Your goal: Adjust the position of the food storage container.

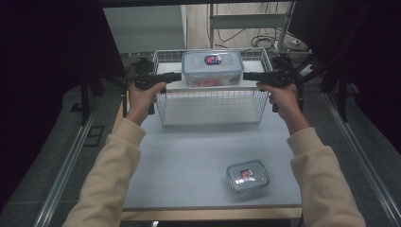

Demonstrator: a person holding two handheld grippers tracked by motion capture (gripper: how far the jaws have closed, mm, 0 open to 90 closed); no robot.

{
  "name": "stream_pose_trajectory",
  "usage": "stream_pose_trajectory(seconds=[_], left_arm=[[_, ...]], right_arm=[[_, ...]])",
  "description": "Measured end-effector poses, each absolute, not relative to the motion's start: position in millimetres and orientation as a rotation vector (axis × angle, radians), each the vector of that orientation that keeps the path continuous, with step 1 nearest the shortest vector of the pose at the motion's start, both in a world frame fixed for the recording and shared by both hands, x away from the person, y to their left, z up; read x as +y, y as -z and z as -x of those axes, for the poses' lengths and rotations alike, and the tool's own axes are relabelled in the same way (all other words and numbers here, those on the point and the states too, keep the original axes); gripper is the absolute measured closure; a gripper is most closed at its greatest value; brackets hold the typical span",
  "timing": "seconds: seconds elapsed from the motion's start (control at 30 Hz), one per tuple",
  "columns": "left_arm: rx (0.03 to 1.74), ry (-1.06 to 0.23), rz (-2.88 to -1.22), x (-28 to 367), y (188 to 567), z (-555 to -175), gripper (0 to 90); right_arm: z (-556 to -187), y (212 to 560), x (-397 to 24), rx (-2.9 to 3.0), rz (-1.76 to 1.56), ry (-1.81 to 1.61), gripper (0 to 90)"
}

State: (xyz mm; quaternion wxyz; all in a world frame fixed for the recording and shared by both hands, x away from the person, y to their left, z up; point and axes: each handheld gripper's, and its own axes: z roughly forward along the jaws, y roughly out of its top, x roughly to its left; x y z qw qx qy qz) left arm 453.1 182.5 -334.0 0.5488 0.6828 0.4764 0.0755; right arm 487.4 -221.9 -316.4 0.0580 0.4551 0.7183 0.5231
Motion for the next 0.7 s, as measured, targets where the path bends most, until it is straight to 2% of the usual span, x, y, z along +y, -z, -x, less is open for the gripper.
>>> stream_pose_trajectory(seconds=[0.13, 0.23, 0.27, 0.3, 0.37, 0.43, 0.7], left_arm=[[1.111, -0.159, -1.622, 183, 344, -446, 57.9], [1.09, -0.134, -1.631, 181, 352, -437, 55.2], [1.079, -0.131, -1.635, 180, 354, -434, 55.2], [1.059, -0.14, -1.655, 178, 360, -425, 51.8], [1.053, -0.143, -1.665, 176, 363, -421, 49.7], [1.04, -0.138, -1.678, 173, 369, -412, 43.3], [0.99, -0.13, -1.73, 163, 399, -379, 39.8]], right_arm=[[-483, 323, -223, 2.196, -1.356, -1.589, 64.5], [-477, 331, -221, 2.249, -1.306, -1.579, 74.1], [-477, 331, -221, 2.249, -1.306, -1.579, 74.1], [-476, 336, -220, 2.27, -1.281, -1.586, 78.8], [-475, 338, -219, 2.279, -1.273, -1.585, 81.0], [-474, 342, -218, 2.291, -1.257, -1.588, 84.3], [-469, 350, -216, 2.315, -1.232, -1.615, 89.4]])
